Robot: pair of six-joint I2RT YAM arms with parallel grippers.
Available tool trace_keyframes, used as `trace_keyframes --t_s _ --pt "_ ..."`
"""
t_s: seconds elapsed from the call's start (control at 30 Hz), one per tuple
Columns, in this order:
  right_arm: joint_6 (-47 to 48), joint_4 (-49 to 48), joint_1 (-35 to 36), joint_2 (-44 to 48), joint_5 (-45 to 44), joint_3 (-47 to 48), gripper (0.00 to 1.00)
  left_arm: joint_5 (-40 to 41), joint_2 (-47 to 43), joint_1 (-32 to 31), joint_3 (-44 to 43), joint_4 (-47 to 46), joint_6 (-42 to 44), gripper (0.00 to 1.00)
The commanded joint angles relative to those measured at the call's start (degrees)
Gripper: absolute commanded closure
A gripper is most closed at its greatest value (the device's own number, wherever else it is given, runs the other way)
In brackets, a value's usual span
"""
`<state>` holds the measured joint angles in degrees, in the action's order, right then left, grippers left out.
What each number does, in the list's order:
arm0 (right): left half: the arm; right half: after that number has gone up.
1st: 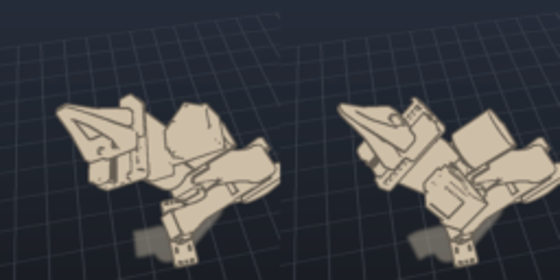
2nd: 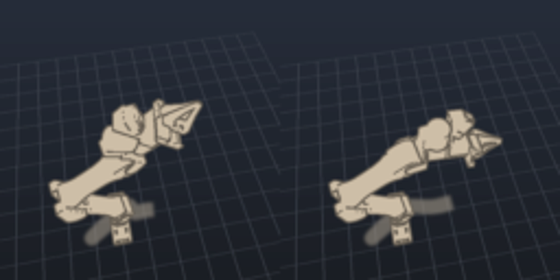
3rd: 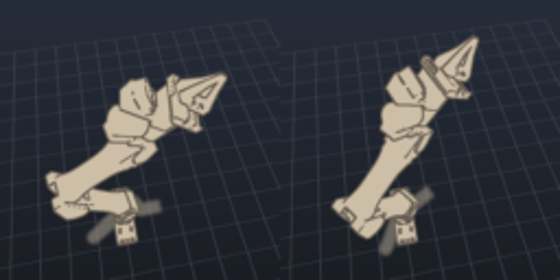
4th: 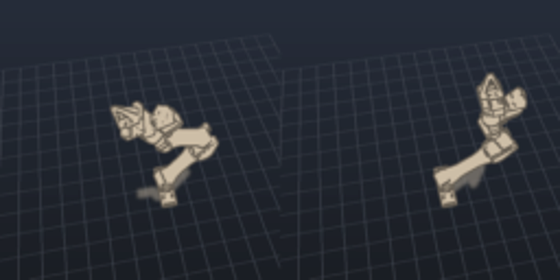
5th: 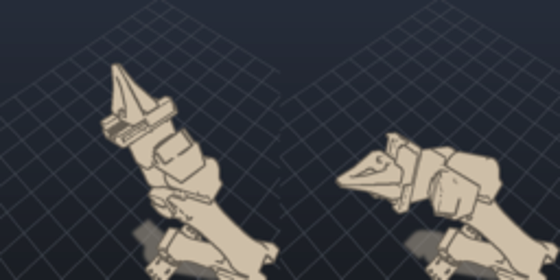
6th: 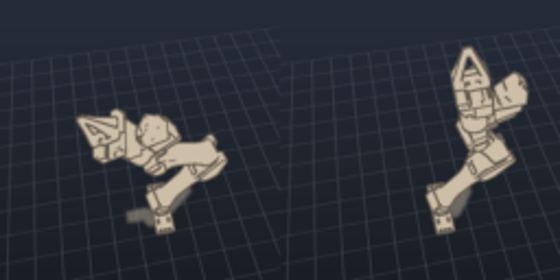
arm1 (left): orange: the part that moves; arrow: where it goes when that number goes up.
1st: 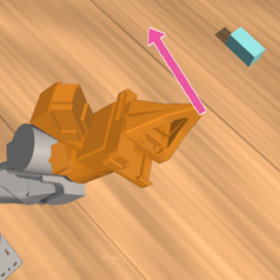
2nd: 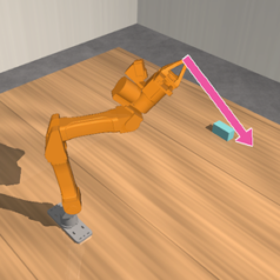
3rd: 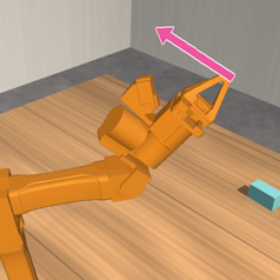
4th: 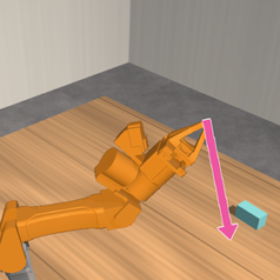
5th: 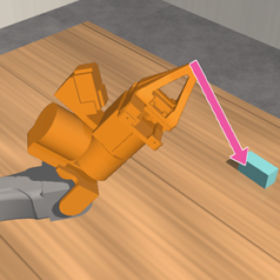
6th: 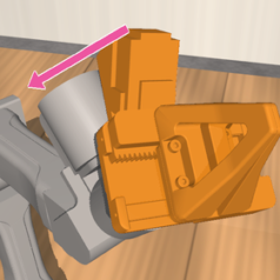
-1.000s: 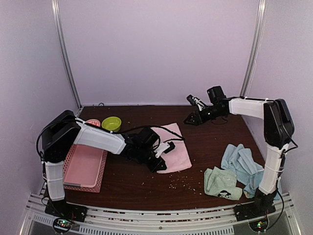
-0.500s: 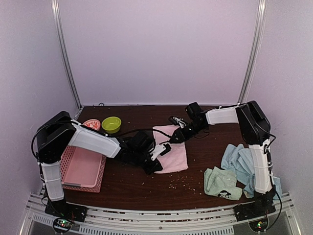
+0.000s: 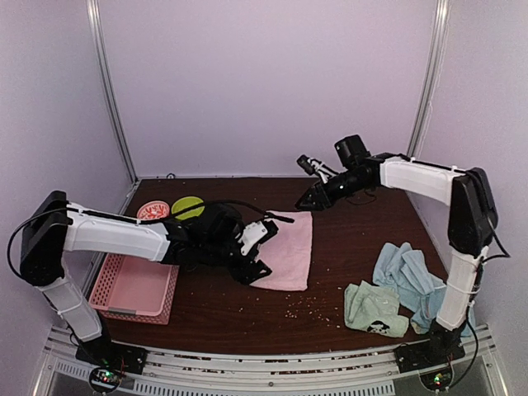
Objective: Roll the towels
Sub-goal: Rotate the towel at the center of the board.
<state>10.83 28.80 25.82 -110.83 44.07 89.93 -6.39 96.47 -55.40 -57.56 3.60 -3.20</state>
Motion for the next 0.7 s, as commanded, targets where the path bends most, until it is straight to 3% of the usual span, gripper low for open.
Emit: trace_keyframes --t_s 0.0,0.23,0.33,0.53,0.67 --pt "2.62 -1.78 -3.43 13.37 -0.78 -9.22 0.48 3.98 -3.51 -1.02 -0.87 -0.62 7.30 0.27" --pt "1.46 -11.23 -5.11 24.31 -4.27 -26.40 0.45 -0.72 0.30 -5.28 -1.99 2.16 19.20 0.48" --pt "2.74 -12.30 -5.08 24.40 -4.38 -28.86 0.45 0.00 4.17 -5.42 -4.62 4.22 21.47 0.53" --pt "3.01 -10.17 -5.01 17.80 -3.72 -26.86 0.49 3.23 8.84 -5.42 -6.28 4.69 25.74 0.50" --pt "1.01 -2.49 -3.58 6.53 -10.14 -13.93 0.57 4.52 8.36 -5.42 -5.70 4.49 26.42 0.50"
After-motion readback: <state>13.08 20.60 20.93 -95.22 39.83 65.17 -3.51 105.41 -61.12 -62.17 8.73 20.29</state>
